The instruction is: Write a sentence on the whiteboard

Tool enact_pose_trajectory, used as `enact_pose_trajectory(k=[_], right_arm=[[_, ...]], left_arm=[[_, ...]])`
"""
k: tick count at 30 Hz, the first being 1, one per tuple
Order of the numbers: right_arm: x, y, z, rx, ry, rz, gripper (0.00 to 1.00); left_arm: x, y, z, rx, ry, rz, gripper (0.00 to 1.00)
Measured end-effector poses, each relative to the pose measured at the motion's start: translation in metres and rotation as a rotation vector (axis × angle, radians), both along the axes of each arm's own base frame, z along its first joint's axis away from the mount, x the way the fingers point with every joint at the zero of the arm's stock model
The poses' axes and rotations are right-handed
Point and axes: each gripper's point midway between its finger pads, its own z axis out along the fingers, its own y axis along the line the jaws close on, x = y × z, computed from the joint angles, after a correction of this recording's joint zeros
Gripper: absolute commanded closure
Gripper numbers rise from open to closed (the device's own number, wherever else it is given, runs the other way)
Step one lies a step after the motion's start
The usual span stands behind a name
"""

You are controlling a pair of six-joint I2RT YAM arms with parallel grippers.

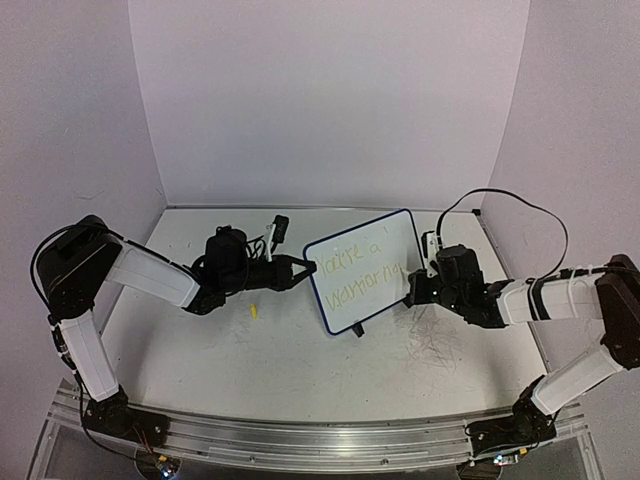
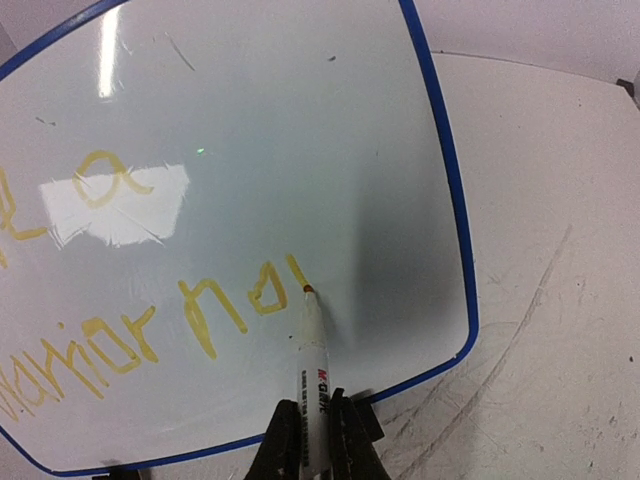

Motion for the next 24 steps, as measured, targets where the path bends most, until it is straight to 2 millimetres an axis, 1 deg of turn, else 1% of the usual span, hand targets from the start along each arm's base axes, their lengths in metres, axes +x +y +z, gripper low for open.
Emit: enact_pose_trajectory(k=[4,16,24], right_arm=[[-0.002,-0.002,-0.004,-0.005,0.009,-0.006,1.00],[-0.001,-0.002,-0.003,-0.005,0.006,-0.010,1.00],[0.011,0.003,0.019,0.017,-0.039,-0.020,1.00]], left_arm=[[0.000,0.000,0.000,0.000,0.000,0.000,1.00],[0.000,0.000,0.000,-0.001,0.000,-0.003,1.00],[-0.001,0.000,0.000,0.000,-0.003,-0.007,1.00]])
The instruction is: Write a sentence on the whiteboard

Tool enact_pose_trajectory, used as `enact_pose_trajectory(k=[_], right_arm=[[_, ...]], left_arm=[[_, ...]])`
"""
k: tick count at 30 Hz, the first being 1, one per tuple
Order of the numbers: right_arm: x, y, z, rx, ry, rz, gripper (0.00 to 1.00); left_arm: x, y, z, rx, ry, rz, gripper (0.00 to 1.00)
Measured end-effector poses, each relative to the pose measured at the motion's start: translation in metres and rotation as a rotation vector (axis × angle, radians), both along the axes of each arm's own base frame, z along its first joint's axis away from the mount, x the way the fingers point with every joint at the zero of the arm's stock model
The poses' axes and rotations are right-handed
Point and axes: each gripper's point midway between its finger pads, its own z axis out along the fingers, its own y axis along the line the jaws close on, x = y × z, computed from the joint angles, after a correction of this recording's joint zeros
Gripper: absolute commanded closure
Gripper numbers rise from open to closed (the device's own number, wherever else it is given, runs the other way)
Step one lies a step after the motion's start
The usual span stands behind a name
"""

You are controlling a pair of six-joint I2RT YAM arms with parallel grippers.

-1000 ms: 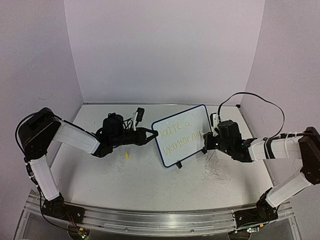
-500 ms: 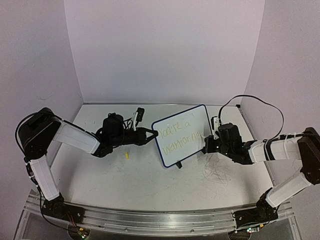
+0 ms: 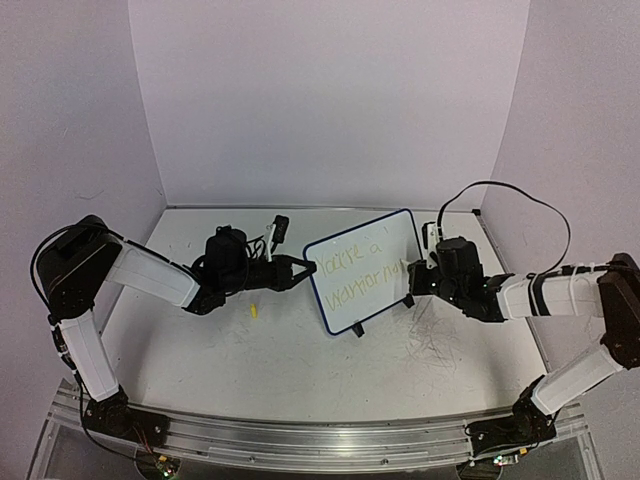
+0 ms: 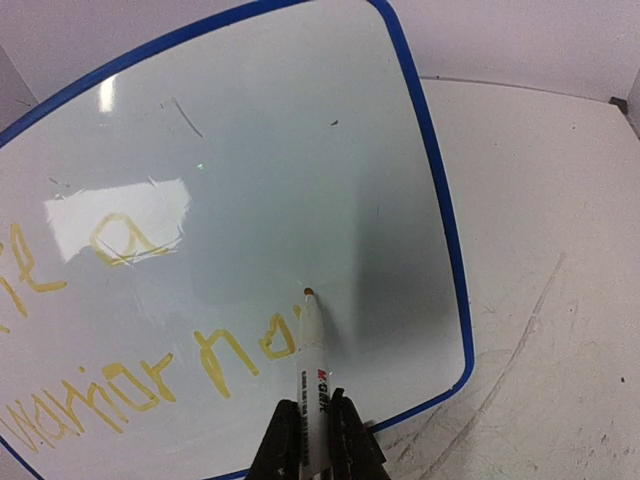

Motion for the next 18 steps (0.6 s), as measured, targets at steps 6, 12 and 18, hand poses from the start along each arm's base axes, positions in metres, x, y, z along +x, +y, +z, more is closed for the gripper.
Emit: enact_pose_trajectory(k=[6,12,18], right_arm=[[0.004,0.000,-0.001,-0.008,-0.002,-0.012,1.00],[0.005,0.000,-0.001,-0.008,-0.002,-0.015,1.00],[0.001,-0.003,-0.009,-0.012,0.011,-0.020,1.00]], left_arm=[[0.000,0.000,0.000,0.000,0.000,0.000,1.00],[0.000,0.000,0.000,0.000,0.000,0.000,1.00],[0.000,0.000,0.000,0.000,0.000,0.000,1.00]])
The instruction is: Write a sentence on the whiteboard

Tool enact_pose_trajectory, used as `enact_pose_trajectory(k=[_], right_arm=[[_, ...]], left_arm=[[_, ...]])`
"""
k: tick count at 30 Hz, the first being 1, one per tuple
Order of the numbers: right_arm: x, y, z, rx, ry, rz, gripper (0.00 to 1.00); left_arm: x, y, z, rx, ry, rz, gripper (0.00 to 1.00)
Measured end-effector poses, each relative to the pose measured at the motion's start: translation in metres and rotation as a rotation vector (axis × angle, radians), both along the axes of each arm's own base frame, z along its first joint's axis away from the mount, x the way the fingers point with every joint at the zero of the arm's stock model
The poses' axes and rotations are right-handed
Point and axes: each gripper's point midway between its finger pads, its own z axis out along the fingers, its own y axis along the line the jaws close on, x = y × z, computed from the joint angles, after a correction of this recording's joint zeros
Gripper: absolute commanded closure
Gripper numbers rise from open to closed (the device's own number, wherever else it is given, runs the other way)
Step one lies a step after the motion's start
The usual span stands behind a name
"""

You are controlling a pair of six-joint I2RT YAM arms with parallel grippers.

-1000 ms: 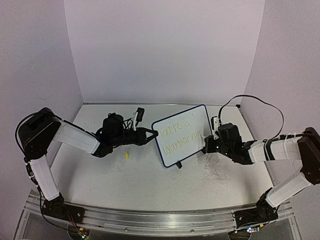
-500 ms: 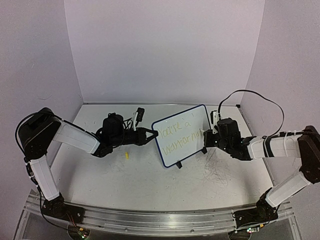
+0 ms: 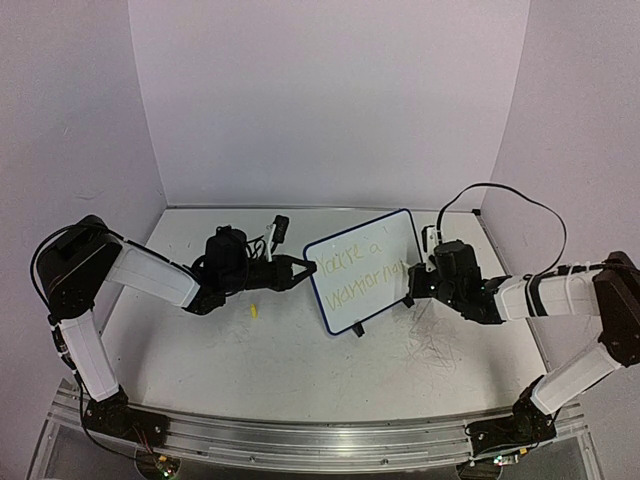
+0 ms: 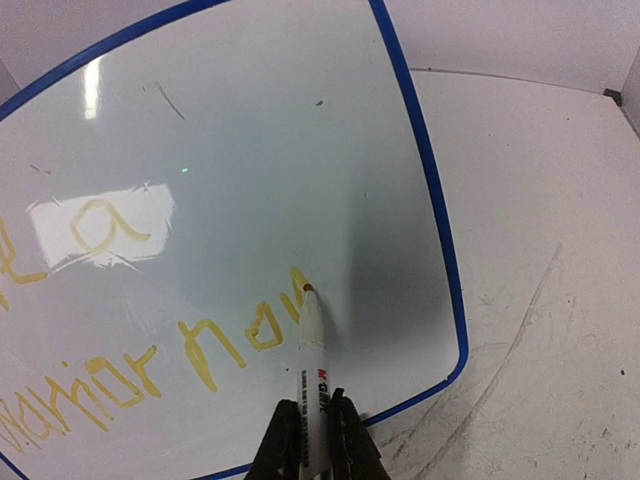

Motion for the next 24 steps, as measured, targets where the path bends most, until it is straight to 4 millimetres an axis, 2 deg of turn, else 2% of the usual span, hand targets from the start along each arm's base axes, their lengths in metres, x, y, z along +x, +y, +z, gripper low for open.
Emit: enact_pose_trajectory(k=[6,12,17,24], right_arm=[[-0.009,-0.009,-0.018,-0.027,0.038,-0.017,1.00],[-0.009,-0.010,-0.019,-0.031,0.041,-0.021,1.00],[-0.007,-0.009,-0.014,-0.029,0.036,-0.022,1.00],[0.007,-0.002,0.003,-0.014,0.000,-0.027,1.00]], left_arm=[[0.000,0.000,0.000,0.000,0.000,0.000,1.00],[0.000,0.000,0.000,0.000,0.000,-0.001,1.00],[0.000,0.000,0.000,0.000,0.000,-0.001,1.00],[0.000,0.000,0.000,0.000,0.000,-0.001,1.00]])
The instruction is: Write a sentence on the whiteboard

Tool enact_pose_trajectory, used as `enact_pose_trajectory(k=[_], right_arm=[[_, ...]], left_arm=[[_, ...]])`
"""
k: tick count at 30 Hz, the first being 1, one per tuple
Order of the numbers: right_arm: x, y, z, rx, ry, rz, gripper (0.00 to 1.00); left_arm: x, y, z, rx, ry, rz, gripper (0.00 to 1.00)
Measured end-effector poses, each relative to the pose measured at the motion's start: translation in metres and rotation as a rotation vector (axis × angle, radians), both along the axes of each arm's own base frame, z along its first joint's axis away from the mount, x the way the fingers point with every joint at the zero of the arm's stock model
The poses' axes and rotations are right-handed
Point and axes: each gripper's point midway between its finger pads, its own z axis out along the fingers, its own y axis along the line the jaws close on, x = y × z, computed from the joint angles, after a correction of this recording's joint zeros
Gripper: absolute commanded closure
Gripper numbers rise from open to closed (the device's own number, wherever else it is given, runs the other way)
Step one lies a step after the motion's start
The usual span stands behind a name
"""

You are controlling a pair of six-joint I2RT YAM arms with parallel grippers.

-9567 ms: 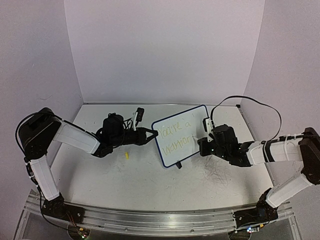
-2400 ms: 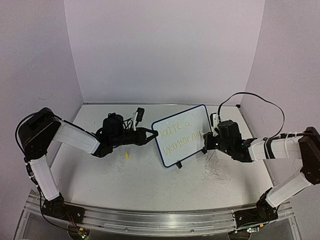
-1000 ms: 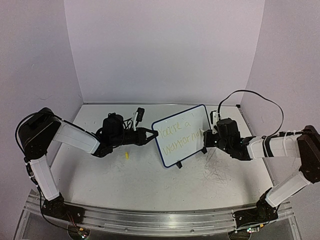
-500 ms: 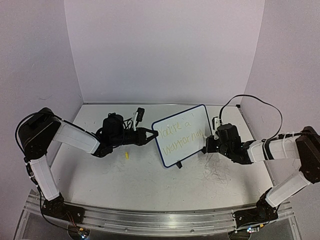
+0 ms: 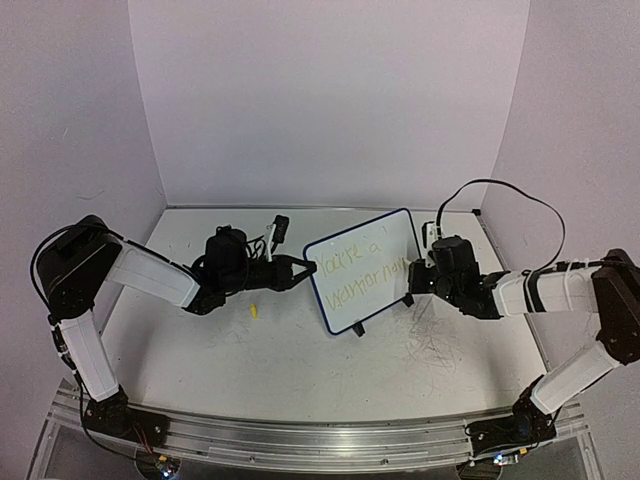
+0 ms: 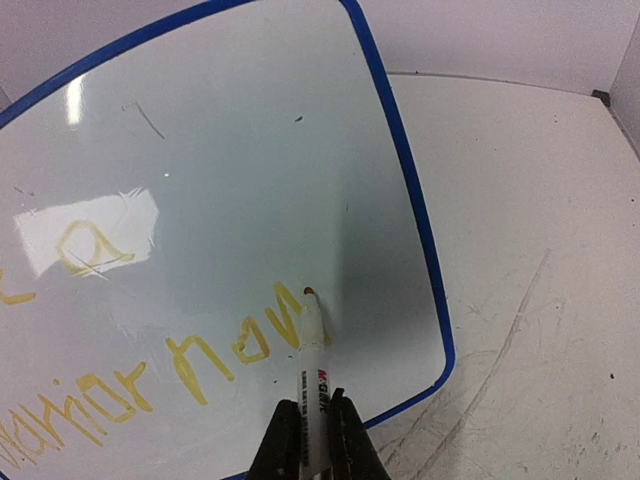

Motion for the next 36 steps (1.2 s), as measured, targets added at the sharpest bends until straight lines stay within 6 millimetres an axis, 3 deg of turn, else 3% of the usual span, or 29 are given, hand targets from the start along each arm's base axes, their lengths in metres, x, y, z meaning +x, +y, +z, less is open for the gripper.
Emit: enact_pose_trajectory(k=[12,21,36], right_arm=[[0.003,-0.001,0.003,0.003,-0.001,-0.003,1.00],[-0.008,-0.019,-0.010,0.018,0.041,0.001,1.00],[0.000,-0.015,-0.020,0.042,0.057,0.016,1.00]], left_arm=[[0.000,0.000,0.000,0.000,0.000,0.000,1.00],[0.000,0.000,0.000,0.001,-0.003,-0.001,1.00],[0.000,0.000,0.000,0.000,-0.004,-0.003,1.00]])
